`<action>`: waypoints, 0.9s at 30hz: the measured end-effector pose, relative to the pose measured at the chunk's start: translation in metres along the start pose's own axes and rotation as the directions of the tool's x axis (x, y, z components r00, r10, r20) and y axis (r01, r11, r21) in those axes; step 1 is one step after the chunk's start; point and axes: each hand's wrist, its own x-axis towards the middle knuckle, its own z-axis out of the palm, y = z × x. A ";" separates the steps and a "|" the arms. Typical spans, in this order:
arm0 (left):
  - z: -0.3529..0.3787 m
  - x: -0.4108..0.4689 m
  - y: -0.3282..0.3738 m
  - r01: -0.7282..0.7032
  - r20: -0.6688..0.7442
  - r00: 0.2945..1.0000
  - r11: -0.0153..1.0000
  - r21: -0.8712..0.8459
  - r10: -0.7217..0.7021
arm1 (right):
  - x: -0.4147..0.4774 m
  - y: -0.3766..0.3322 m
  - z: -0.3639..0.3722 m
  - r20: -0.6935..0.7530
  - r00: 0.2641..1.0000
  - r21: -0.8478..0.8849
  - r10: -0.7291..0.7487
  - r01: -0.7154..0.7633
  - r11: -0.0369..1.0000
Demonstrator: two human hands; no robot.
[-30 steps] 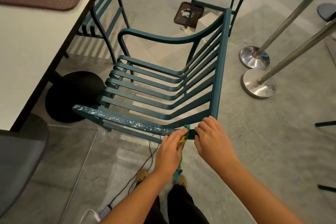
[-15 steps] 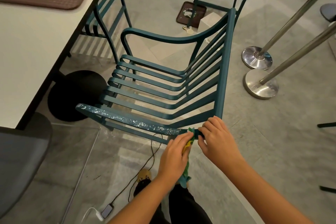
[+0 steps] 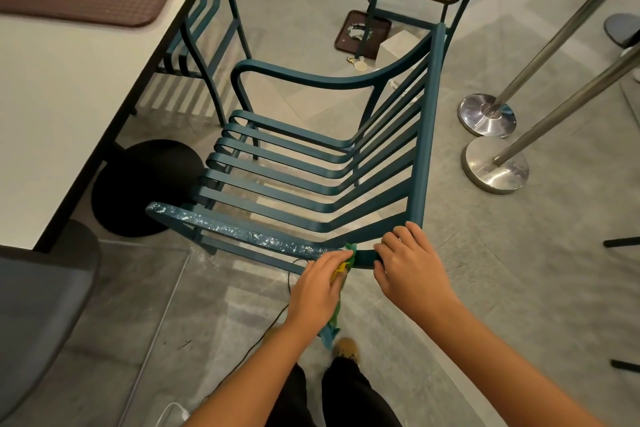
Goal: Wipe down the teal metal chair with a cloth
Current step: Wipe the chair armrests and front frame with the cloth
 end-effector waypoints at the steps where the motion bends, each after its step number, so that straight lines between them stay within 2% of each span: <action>1: 0.000 -0.003 0.004 -0.020 -0.014 1.000 0.999 -0.031 0.020 | 0.001 0.000 0.000 -0.006 1.000 -0.014 -0.001 0.001 1.000; 5: 0.011 -0.013 0.024 -0.113 -0.019 0.994 0.993 -0.042 0.112 | 0.003 0.002 0.000 -0.001 1.000 -0.054 -0.017 0.017 0.998; 11: 0.016 -0.001 0.011 -0.011 -0.048 0.999 1.000 0.009 0.011 | 0.003 0.001 -0.006 0.128 0.992 -0.054 -0.014 0.021 0.998; 21: 0.005 0.018 -0.017 0.077 0.027 0.996 0.989 0.129 -0.081 | 0.006 -0.001 -0.012 0.233 0.973 -0.070 0.001 0.015 0.997; 24: -0.002 0.022 -0.025 0.041 0.069 0.997 0.995 0.089 -0.047 | 0.006 -0.004 -0.012 0.245 0.970 -0.063 0.002 0.014 0.998; 27: -0.002 0.018 -0.026 0.037 0.026 0.999 0.999 -0.015 -0.036 | 0.007 -0.014 -0.015 0.292 0.956 -0.088 0.021 0.005 0.996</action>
